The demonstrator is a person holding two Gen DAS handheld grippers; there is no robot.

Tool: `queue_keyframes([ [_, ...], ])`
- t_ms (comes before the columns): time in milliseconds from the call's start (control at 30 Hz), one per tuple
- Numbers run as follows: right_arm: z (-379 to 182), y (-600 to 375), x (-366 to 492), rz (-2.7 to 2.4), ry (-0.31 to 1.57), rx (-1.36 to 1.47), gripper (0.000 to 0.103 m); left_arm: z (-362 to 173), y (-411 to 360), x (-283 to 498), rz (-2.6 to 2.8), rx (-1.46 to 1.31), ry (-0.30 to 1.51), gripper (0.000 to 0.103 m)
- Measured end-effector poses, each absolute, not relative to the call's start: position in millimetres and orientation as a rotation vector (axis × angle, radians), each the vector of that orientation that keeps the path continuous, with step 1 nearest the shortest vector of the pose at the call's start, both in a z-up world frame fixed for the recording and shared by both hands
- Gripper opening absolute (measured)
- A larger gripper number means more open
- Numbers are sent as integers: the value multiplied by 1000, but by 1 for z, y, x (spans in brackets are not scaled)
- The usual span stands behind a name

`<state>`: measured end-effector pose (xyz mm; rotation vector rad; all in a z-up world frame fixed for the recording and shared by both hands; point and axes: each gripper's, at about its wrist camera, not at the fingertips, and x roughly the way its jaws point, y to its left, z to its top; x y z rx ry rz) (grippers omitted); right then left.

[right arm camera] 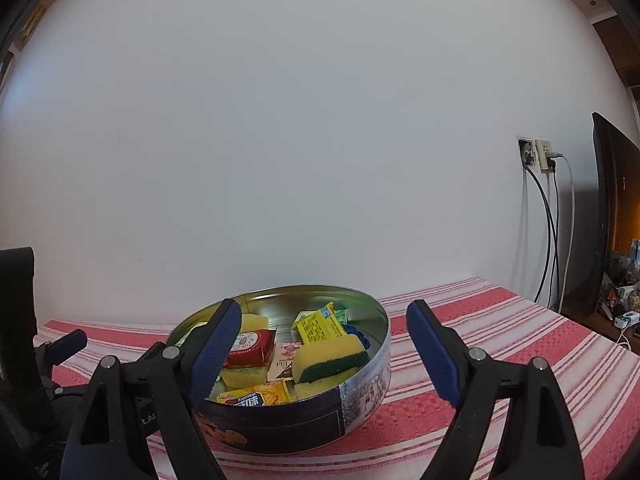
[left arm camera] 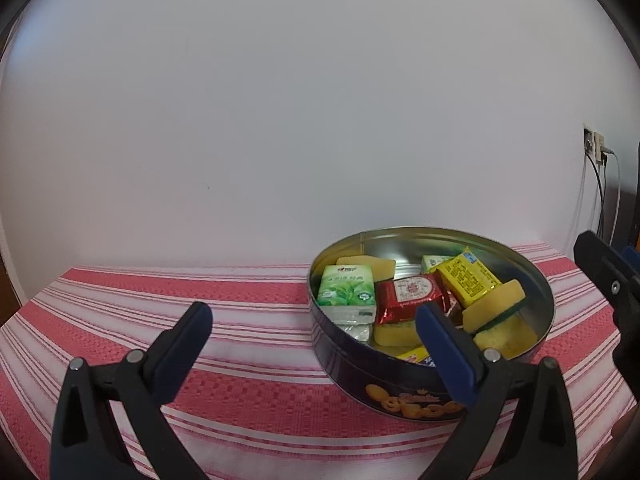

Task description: Organize objects

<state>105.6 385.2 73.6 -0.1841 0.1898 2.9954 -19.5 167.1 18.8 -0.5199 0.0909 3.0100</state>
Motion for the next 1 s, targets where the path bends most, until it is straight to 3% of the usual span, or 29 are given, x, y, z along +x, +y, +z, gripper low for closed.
queue_keyframes([
  [1000, 73, 391, 107, 2980, 231, -183, 86, 24, 158, -13, 2985, -520, 121, 103],
])
